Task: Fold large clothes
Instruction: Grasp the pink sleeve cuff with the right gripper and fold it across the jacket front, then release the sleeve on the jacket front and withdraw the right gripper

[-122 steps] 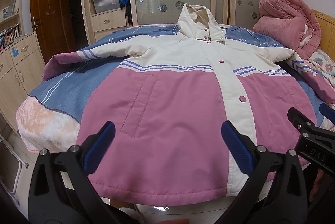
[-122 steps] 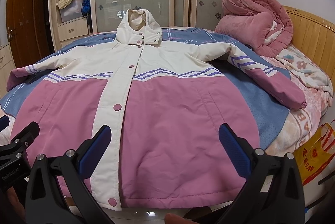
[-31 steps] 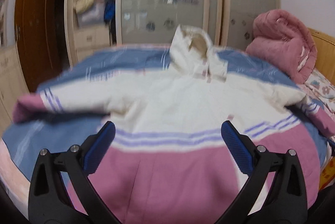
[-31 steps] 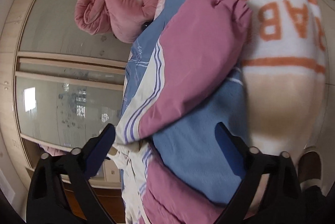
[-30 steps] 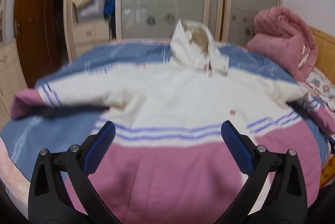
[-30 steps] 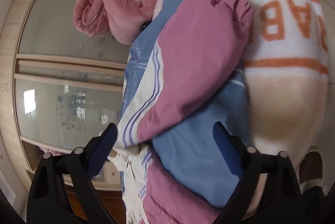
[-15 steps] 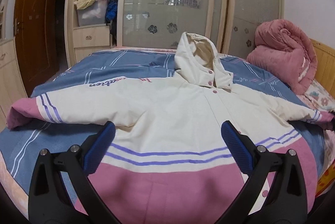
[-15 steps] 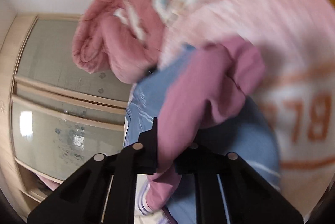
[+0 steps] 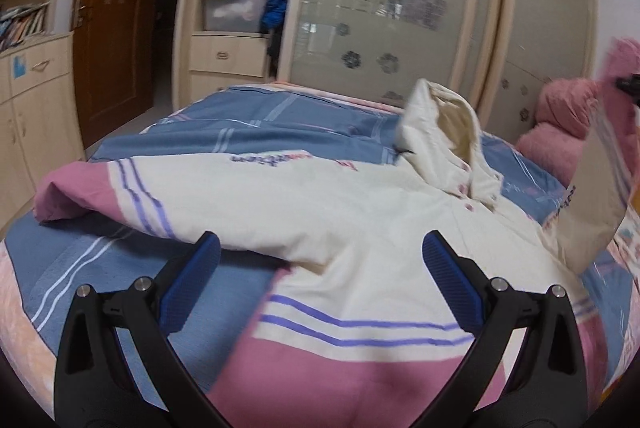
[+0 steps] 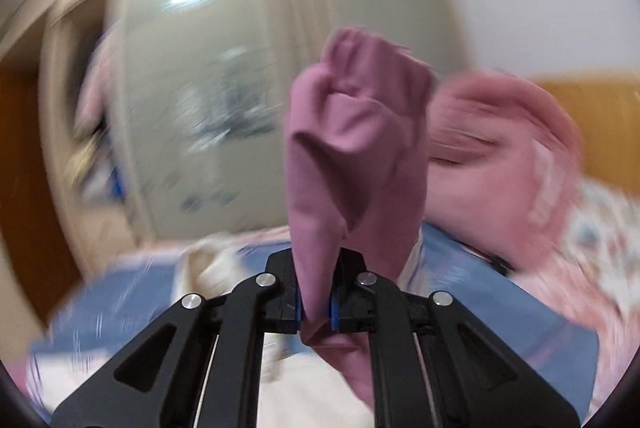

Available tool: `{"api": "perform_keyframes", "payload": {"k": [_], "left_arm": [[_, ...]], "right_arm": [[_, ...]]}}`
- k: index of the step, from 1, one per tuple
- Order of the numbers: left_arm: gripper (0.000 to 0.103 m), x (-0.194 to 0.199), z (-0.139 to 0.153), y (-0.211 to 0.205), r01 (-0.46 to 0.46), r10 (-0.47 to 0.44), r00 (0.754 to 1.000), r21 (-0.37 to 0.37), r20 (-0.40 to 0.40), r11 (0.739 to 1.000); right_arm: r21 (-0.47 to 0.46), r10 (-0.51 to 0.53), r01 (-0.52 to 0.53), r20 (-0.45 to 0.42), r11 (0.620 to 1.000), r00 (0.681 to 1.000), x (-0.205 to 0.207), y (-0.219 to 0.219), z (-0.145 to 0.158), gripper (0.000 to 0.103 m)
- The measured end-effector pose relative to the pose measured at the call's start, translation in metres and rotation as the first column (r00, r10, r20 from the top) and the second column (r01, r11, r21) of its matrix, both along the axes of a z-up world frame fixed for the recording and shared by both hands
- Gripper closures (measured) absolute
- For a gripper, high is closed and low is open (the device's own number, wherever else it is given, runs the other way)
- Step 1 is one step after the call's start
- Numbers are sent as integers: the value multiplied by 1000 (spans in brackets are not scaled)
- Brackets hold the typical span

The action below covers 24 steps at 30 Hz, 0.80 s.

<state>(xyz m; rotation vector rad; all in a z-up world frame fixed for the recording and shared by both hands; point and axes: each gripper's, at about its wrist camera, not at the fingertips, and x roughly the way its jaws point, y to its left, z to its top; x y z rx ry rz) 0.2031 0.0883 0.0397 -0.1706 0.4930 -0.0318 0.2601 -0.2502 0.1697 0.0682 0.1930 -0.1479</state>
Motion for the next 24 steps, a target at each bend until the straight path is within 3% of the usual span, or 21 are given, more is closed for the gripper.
{"api": "perform_keyframes", "payload": {"k": [4,6,9,11,12,14,17,21,24], "left_arm": [[2,8,3,26,-66,66,998,-37,1,997],[2,9,4,38,-94,94,996,-55,0,994],[2,9,6,51,-123,123,992,-52,5,991],[2,9,8,56,-141,141,990,-31,10,990],[2,9,8,59,-143,143,990,-29,6,989],[2,9,8,64,-144,144,990,-41,-5,989],[2,11,7,70,-155,153,988,-49,-25,987],[2,12,6,72,-151,149,988,-45,-50,988],[2,7,8,70,-145,143,989,-31,-40,989]], "right_arm": [[-161,164,-193,-175,968,971,45,135,-65,94],[-186,204,-265,-292,946,934,62,187,-116,94],[-167,226,-341,-480,925,848,76,239,-189,93],[-178,220,-363,-534,915,817,73,256,-218,83],[-194,214,-365,-533,911,819,70,261,-224,77],[-222,190,-349,-525,911,830,61,265,-226,36],[-192,195,-329,-503,924,842,62,258,-217,6],[-75,323,-407,-487,910,812,31,241,-203,3],[5,354,-388,-419,922,836,-8,212,-184,3]]}}
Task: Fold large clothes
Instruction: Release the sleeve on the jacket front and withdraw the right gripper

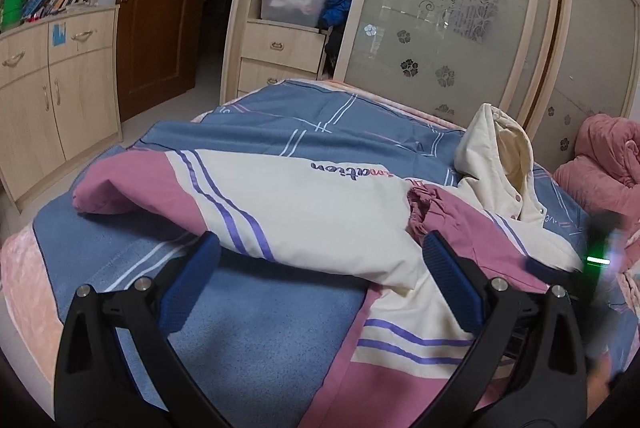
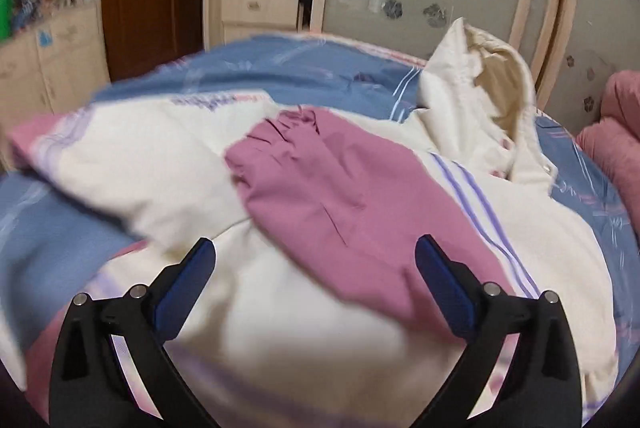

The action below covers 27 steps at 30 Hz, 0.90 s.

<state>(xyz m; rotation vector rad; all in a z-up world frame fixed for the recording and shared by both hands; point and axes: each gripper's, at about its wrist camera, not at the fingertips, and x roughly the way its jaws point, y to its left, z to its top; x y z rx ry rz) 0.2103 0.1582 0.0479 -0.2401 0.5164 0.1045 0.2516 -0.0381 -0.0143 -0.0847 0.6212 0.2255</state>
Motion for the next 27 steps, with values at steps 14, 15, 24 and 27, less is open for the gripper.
{"api": "perform_keyframes", "payload": {"k": [14,15,24,27], "left_arm": [[2,-17,-15,-31,81,-76,995,70,-69,994],[2,-19,-17,-33,90,-84,994,77,-76,993],[2,-31,-20,-37,95,-86,992,102,-92,990],[2,-33,-21,-38,92,-82,992,110,-94,990]], "right_arm": [[574,-513,354,137,738,848,-298,-131,234,1],[567,-514,353,150,745,844,-308,-126,246,1],[513,-386,292,86,807,918,-333,-86,275,1],[526,-380,297,53,797,924,-327,-88,269,1]]}}
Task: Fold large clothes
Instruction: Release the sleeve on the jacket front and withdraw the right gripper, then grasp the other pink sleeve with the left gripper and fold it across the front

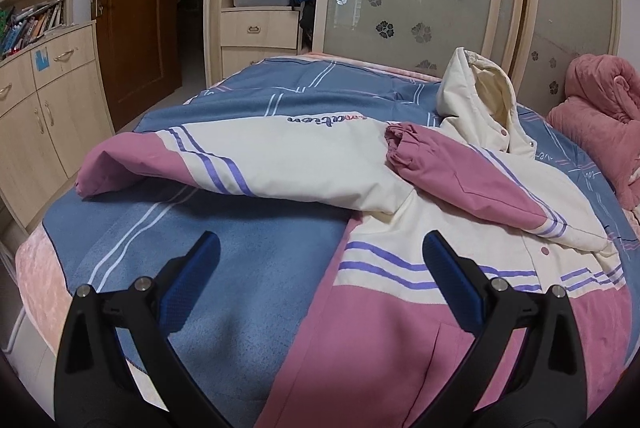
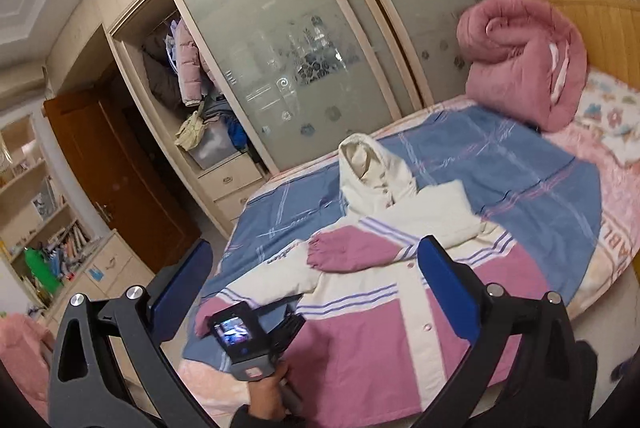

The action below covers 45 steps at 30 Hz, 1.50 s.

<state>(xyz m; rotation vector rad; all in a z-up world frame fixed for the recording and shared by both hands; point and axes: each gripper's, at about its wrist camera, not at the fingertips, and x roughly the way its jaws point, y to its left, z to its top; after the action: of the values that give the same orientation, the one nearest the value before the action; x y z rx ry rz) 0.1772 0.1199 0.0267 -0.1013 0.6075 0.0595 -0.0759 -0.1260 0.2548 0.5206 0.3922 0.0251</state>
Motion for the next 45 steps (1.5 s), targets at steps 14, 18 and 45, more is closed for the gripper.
{"api": "perform_keyframes", "payload": {"k": [14,18,45], "left_arm": [[2,-2,1,4,-23,23,1000,24,8,999],[2,-1,3,15,-29,29,1000,17,0,999],[26,80,-87,273,-177,246,967,-855,-60,487]], "right_arm": [[5,115,-115,27,993,993,-6,3,6,1],[-91,149,-141,95,986,984,-5,-1,-11,1],[-56,52,-58,-99,997,994,119,-124,-305,1]]}}
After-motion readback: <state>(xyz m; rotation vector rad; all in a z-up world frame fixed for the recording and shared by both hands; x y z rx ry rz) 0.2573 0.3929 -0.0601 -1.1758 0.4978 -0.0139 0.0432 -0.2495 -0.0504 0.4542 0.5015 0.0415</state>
